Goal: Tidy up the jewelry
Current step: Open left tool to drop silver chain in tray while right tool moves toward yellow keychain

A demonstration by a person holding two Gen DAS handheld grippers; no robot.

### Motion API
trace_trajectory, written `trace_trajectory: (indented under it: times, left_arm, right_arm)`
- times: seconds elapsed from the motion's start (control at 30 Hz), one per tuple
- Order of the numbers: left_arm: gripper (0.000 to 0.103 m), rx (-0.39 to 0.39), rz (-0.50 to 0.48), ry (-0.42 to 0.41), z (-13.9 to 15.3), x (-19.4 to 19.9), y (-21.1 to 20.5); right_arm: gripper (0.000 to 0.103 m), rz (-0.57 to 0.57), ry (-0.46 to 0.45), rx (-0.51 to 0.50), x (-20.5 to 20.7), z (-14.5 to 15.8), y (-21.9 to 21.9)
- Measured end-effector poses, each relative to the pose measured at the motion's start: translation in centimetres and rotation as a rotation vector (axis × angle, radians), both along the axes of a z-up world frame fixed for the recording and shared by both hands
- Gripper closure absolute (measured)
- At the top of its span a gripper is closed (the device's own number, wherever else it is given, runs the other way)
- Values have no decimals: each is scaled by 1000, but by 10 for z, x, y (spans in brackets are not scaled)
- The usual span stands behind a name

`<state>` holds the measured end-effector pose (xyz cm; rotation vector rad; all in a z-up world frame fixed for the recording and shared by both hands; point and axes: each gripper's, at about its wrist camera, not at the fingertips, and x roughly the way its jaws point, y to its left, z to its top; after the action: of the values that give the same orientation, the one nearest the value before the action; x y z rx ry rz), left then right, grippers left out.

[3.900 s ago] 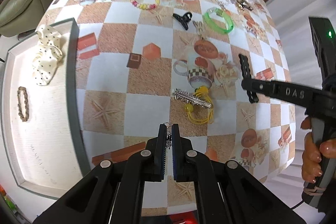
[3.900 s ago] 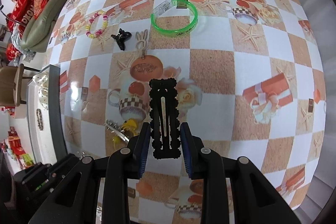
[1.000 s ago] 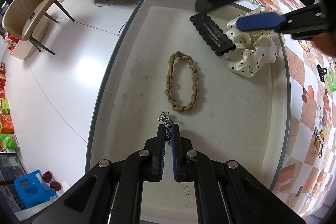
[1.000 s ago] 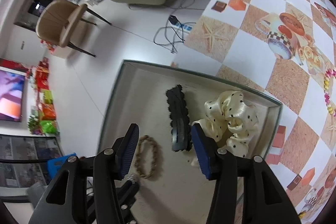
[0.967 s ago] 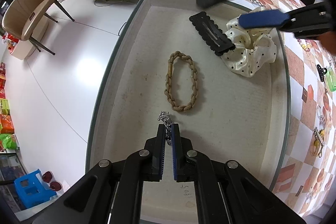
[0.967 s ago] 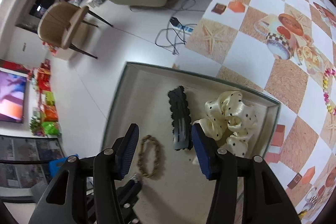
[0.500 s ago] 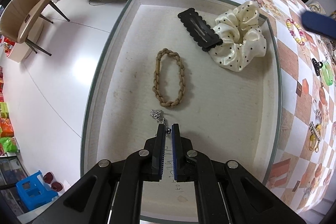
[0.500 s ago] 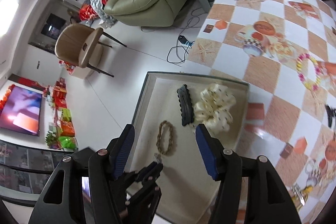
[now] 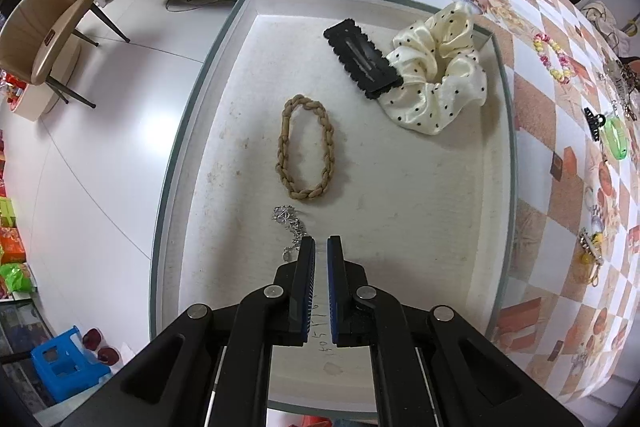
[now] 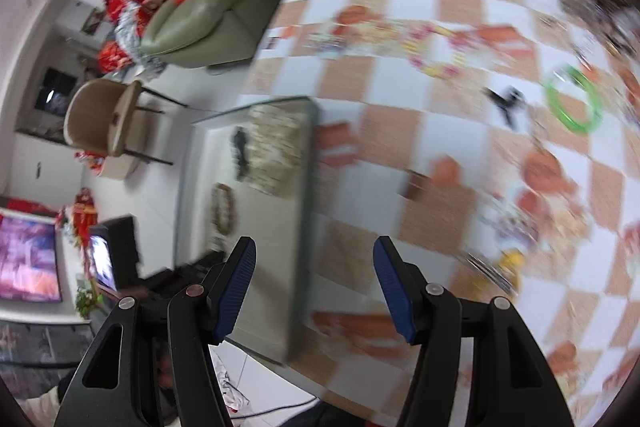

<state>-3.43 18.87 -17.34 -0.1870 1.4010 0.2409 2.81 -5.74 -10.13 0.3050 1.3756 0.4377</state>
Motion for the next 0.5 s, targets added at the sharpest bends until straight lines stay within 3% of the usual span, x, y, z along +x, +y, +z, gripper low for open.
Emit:
trace_trajectory:
  times: [0.03, 0.07, 0.13, 0.17, 0.27, 0.5]
  left_arm:
    - [92, -2, 2, -2, 2, 0, 0]
    - [75, -1, 2, -2, 4, 1, 1]
    - [1, 2, 11, 0, 8, 2, 2]
    - [0, 26, 26, -30, 12, 1, 3]
    - [0, 23, 5, -28, 11, 5, 4]
    - [0, 82, -54, -37, 19, 9, -18]
  right_arm:
    - [38, -18, 11, -8, -3, -2, -10]
    - [38, -38, 24, -21, -8, -5, -21]
    - [38, -68, 41, -44, -17, -10, -39]
    - [38, -81, 49, -52, -19, -13, -47]
    - [25, -127, 72, -64, -29, -18, -70]
    - [24, -189, 92, -92, -45, -21, -104]
